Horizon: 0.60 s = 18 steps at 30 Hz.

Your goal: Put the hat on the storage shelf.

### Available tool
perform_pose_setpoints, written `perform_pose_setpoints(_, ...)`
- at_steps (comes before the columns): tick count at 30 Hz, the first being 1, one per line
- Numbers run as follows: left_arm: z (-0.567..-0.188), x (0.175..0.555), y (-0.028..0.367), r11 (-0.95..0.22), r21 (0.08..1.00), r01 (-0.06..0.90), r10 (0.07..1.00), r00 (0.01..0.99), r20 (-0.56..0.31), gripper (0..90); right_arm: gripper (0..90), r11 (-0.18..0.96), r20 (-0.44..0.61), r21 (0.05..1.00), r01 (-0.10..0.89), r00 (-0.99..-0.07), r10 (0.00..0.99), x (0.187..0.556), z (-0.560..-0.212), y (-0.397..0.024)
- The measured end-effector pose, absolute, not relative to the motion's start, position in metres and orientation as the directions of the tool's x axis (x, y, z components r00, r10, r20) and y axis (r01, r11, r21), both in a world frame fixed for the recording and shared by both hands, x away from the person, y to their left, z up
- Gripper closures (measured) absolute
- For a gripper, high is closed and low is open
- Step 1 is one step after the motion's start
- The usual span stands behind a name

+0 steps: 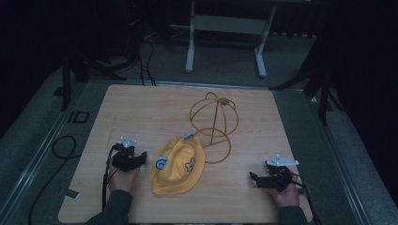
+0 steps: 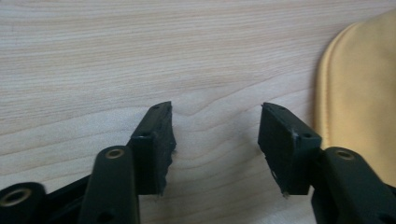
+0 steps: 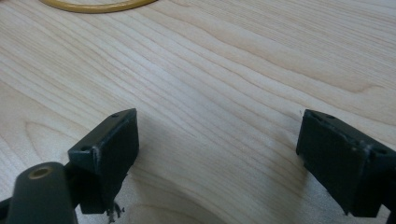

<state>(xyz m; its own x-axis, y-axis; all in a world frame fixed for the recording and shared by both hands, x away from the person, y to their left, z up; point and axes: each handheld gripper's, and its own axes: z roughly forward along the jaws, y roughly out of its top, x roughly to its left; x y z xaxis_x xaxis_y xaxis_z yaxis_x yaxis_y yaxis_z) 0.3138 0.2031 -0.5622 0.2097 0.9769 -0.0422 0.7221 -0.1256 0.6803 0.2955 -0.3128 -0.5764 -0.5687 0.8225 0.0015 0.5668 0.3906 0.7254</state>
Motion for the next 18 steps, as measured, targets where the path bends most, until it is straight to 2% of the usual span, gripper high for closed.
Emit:
perform_pose_setpoints(7, -0.54, 0.306, 0.197, -0.17, 0.635, 0.753, 0.973, 0.231, -0.013, 52.1, 13.0, 0.39, 0.002, 0.726, 0.567, -0.568, 0.823, 0.295, -0.576, -0.313)
perform_pose_setpoints(18, -0.503, 0.288, 0.193, -0.187, 0.664, 0.724, 0.94, 0.328, -0.093, 50.9, 13.0, 0.39, 0.002, 0.726, 0.567, -0.568, 0.823, 0.295, -0.576, -0.313)
